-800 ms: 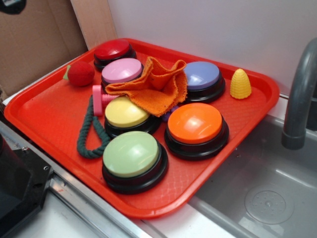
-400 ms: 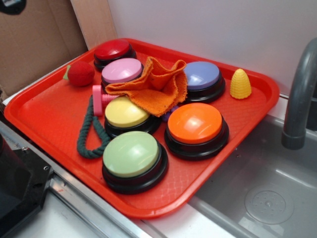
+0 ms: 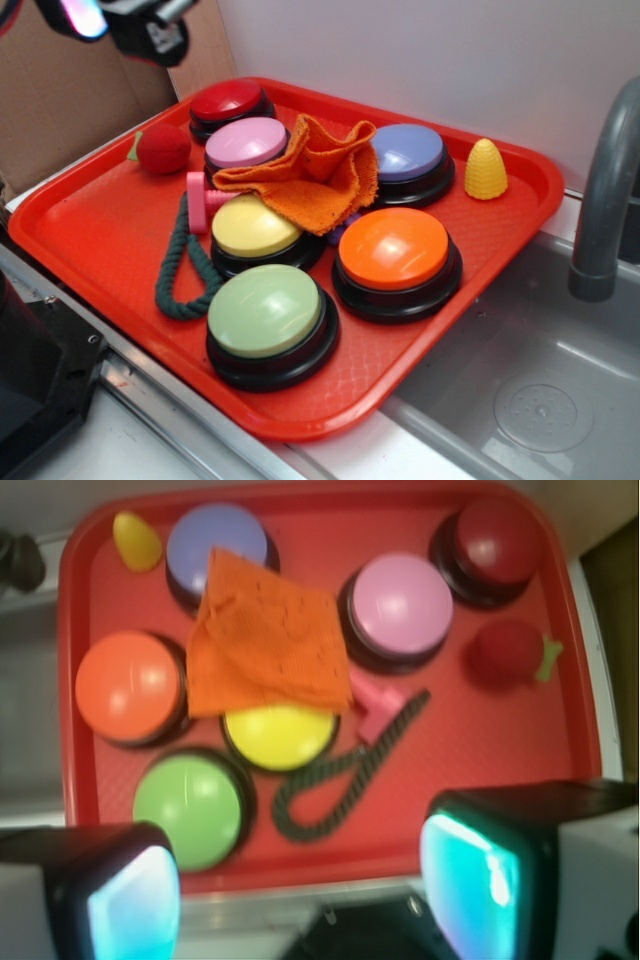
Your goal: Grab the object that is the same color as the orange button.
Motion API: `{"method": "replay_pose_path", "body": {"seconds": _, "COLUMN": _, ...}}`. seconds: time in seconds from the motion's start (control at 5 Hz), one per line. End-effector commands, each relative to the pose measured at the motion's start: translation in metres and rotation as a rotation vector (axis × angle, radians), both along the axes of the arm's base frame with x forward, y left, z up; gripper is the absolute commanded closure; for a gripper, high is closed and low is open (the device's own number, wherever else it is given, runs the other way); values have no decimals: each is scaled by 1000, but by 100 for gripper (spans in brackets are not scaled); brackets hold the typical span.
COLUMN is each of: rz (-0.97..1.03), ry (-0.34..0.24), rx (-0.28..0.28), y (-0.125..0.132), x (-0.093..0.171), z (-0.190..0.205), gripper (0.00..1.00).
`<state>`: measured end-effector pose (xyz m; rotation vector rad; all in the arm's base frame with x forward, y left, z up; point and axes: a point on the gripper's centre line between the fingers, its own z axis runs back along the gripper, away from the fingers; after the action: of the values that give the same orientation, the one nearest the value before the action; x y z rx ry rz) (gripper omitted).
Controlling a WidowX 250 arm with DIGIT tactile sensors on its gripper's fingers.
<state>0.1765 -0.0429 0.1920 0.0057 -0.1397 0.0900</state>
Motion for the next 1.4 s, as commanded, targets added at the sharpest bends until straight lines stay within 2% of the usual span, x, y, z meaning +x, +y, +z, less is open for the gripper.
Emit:
{"method": "replay_pose_path", "body": {"seconds": 0.0, "rz": 44, "ry": -78, "rx": 21, "y": -6, "x": 55, "z": -34, "gripper": 0}}
{"method": "replay_pose_path", "body": {"seconds": 0.2, "rz": 42, "ry": -107, "rx": 62, "y": -11, "x": 76, "z": -63, "gripper": 0}}
{"method": "replay_pose_path", "body": {"seconds": 0.4, "rz": 9, "ry": -76, "rx": 106, "y": -9, "x": 91, "z": -92, "gripper": 0}}
{"method": "replay_pose_path", "body": {"seconds": 0.6, "rz": -2, "ry": -31, "rx": 113, "y": -2, "x": 91, "z": -110, "gripper": 0}}
{"method": "replay_pose_path", "body": {"seconds": 0.8, "rz": 29, "ry": -20, "rx": 122, "y": 4, "x": 92, "z": -115, "gripper": 15}}
{"method": "replay_pose_path", "body": {"seconds": 1.0, "rz": 57, "ry": -13, "rx": 110, "y": 8, "x": 94, "z": -112, "gripper": 100}}
{"method": "replay_pose_path", "body": {"seconds": 1.2, "rz": 50, "ry": 8, "rx": 125, "y": 13, "x": 97, "z": -106, "gripper": 100}}
